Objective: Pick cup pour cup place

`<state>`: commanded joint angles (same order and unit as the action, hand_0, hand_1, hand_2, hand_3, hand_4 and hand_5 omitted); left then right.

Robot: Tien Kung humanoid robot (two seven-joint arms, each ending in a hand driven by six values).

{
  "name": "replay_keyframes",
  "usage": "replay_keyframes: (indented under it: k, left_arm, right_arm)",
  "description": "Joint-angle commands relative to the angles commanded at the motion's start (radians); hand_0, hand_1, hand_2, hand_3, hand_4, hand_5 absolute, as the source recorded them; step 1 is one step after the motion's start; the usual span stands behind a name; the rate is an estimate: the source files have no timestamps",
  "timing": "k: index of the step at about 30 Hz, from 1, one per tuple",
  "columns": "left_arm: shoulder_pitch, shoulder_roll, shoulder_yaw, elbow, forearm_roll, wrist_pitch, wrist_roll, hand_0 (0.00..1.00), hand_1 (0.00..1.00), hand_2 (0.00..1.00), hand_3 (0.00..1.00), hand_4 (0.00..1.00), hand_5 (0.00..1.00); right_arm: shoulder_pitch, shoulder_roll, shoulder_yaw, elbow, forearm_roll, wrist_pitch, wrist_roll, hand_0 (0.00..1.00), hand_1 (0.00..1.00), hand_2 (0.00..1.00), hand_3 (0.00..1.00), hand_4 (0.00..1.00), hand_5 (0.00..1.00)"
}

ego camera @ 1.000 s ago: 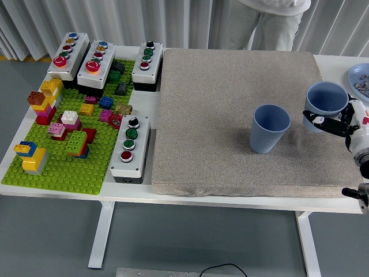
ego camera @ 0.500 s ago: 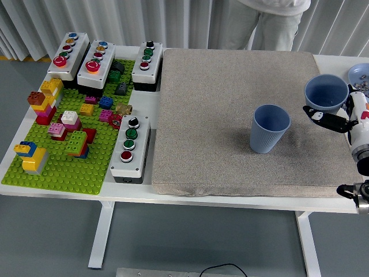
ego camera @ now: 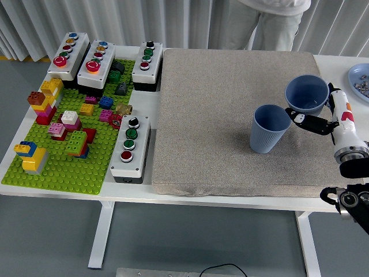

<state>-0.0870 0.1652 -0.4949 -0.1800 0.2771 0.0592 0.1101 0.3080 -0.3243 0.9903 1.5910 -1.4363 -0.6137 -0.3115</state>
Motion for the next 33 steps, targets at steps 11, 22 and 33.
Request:
replay_keyframes:
  k: [11, 22, 33]
  left_arm:
    - [0.001, 0.000, 0.003, 0.000, -0.002, 0.000, 0.000, 0.708, 0.729, 0.794, 0.646, 0.508, 0.939]
    - [0.002, 0.001, 0.009, 0.000, -0.007, 0.000, -0.001, 0.708, 0.727, 0.793, 0.645, 0.510, 0.935]
    - [0.000, 0.001, 0.009, 0.000, -0.008, 0.000, -0.002, 0.708, 0.727, 0.793, 0.645, 0.511, 0.936]
  right_arm:
    - [0.005, 0.009, 0.001, -0.021, -0.021, 0.000, 0.000, 0.814, 0.669, 0.580, 0.673, 0.787, 0.210]
    - [0.002, 0.004, -0.001, 0.000, -0.215, -0.009, -0.049, 0.813, 0.668, 0.580, 0.675, 0.783, 0.215]
    - [0.009, 0.005, -0.014, 0.014, -0.305, -0.006, -0.076, 0.813, 0.668, 0.579, 0.674, 0.785, 0.214]
